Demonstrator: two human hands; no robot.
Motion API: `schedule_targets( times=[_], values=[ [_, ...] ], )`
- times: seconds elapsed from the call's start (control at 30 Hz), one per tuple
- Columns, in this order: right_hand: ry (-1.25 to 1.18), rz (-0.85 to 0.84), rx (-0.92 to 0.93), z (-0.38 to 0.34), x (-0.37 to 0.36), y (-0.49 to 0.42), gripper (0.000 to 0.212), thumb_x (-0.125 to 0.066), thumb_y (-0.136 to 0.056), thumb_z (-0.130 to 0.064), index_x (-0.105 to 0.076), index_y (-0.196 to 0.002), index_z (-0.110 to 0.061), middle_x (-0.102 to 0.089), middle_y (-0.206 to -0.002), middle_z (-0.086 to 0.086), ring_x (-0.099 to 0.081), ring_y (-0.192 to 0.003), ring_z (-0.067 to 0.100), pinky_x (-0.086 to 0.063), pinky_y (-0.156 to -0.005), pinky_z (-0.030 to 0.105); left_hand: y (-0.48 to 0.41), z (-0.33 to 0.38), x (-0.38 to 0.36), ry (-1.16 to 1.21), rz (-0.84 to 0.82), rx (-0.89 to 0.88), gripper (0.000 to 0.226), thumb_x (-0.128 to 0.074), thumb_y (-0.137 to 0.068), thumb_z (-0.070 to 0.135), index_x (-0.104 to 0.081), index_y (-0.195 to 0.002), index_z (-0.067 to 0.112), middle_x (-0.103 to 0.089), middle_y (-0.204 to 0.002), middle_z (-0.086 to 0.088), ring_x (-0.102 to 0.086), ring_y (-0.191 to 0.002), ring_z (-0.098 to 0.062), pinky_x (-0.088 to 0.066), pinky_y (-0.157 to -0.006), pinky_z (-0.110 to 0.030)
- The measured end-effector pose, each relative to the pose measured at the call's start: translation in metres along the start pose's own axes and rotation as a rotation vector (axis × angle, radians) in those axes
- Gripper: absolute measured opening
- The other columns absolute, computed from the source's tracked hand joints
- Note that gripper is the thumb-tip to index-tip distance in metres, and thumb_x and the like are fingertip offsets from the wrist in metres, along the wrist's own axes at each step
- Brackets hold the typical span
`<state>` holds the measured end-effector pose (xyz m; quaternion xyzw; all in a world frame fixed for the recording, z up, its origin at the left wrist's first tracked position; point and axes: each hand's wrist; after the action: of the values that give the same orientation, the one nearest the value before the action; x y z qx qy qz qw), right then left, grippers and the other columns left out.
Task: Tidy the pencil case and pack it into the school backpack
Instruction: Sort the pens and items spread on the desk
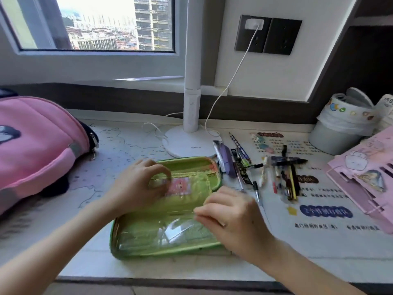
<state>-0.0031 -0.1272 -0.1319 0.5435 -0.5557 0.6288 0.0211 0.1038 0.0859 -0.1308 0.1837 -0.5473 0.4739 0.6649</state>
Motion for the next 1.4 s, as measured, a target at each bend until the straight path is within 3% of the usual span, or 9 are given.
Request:
schedule_targets(
  times=[0.13, 0.3, 0.47, 0.6, 0.7, 0.83, 0.97, 1.23, 1.4],
  values=[
    [0.147, -0.206, 0.062, -0.008, -0.041, 0.005, 0.006, -0.074, -0.07, -0.013, -0.069, -0.068, -0.014, -0.062, -0.062, -0.003, -0.055, -0.056, 0.013, -0.048, -0.047, 0.027, 0.003, 0.0, -0.002, -0.059, -0.03, 0.083, 0.043, -0.06, -0.08, 0.046, -0.054, -0.119, 0.029, -0.056, -0.114, 0.001, -0.051, -0.103, -0.017, -0.042, -0.083, -0.031],
    [-0.076, -0.469, -0.136, -0.009, -0.03, -0.003, 0.042, -0.046, -0.085, -0.046, -0.074, -0.093, -0.016, -0.074, -0.089, -0.003, -0.062, -0.083, 0.011, -0.051, -0.081, 0.027, 0.001, 0.004, 0.003, -0.151, -0.124, 0.141, 0.043, -0.051, -0.082, 0.056, -0.056, -0.115, 0.029, -0.054, -0.117, -0.001, -0.049, -0.105, -0.02, -0.038, -0.078, -0.03],
    [-0.132, -0.105, -0.312, -0.004, -0.001, 0.008, 0.017, -0.061, -0.086, -0.024, -0.073, -0.095, -0.016, -0.073, -0.085, -0.009, -0.06, -0.079, -0.007, -0.045, -0.075, 0.005, 0.005, 0.013, 0.016, 0.02, -0.066, 0.127, 0.033, -0.065, -0.078, 0.042, -0.061, -0.104, 0.022, -0.058, -0.1, 0.002, -0.054, -0.09, -0.019, -0.042, -0.067, -0.027],
    [-0.101, 0.164, -0.54, 0.015, 0.032, 0.011, 0.01, -0.063, -0.086, -0.017, -0.072, -0.09, -0.022, -0.07, -0.072, -0.01, -0.063, -0.065, 0.007, -0.051, -0.053, 0.023, 0.025, 0.036, 0.043, 0.046, -0.289, -0.12, 0.017, -0.058, -0.077, 0.049, -0.062, -0.077, 0.033, -0.058, -0.072, 0.016, -0.055, -0.069, -0.006, -0.044, -0.059, -0.022],
    [-0.14, 0.088, -0.588, 0.017, 0.039, 0.013, 0.011, -0.067, -0.083, -0.019, -0.068, -0.087, -0.029, -0.069, -0.074, -0.013, -0.063, -0.069, 0.007, -0.053, -0.058, 0.026, 0.041, 0.045, 0.037, -0.099, -0.553, -0.161, 0.017, -0.054, -0.079, 0.053, -0.054, -0.074, 0.036, -0.058, -0.08, 0.018, -0.057, -0.077, -0.006, -0.05, -0.068, -0.026],
    [-0.083, -0.047, -0.478, 0.003, 0.019, 0.018, 0.009, -0.072, -0.079, -0.021, -0.073, -0.087, -0.025, -0.068, -0.079, -0.016, -0.061, -0.077, 0.002, -0.05, -0.07, 0.019, 0.053, 0.042, 0.01, -0.283, -0.39, -0.137, 0.037, -0.054, -0.074, 0.061, -0.05, -0.092, 0.03, -0.047, -0.093, 0.01, -0.048, -0.089, -0.014, -0.042, -0.07, -0.027],
    [-0.065, -0.158, -0.496, 0.001, 0.003, 0.02, 0.015, -0.072, -0.078, -0.029, -0.072, -0.092, -0.026, -0.067, -0.09, -0.015, -0.058, -0.089, 0.002, -0.044, -0.082, 0.021, 0.057, 0.039, 0.006, -0.256, -0.332, -0.124, 0.038, -0.057, -0.07, 0.056, -0.049, -0.095, 0.029, -0.042, -0.09, 0.01, -0.042, -0.085, -0.013, -0.04, -0.065, -0.026],
    [-0.041, -0.234, -0.515, 0.001, -0.008, 0.028, 0.011, -0.072, -0.077, -0.03, -0.072, -0.088, -0.026, -0.062, -0.093, -0.014, -0.055, -0.09, 0.005, -0.043, -0.084, 0.027, 0.045, 0.029, 0.017, -0.163, -0.528, -0.174, 0.044, -0.074, -0.07, 0.033, -0.051, -0.108, 0.029, -0.041, -0.097, 0.008, -0.043, -0.088, -0.012, -0.039, -0.071, -0.026],
    [-0.068, -0.287, -0.537, 0.002, -0.007, 0.03, 0.01, -0.07, -0.08, -0.028, -0.073, -0.09, -0.027, -0.061, -0.094, -0.015, -0.055, -0.094, 0.005, -0.044, -0.089, 0.03, 0.053, 0.006, 0.028, 0.134, -0.619, -0.175, 0.032, -0.073, -0.074, 0.027, -0.065, -0.105, 0.029, -0.055, -0.108, 0.011, -0.053, -0.092, -0.002, -0.043, -0.079, -0.014]
  ],
)
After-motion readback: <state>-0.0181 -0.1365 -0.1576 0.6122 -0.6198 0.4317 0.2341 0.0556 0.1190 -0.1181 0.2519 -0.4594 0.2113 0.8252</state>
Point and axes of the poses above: each hand's wrist, its own y-axis away from the middle knuckle, its own x-axis out of the back of the hand, z = x × y
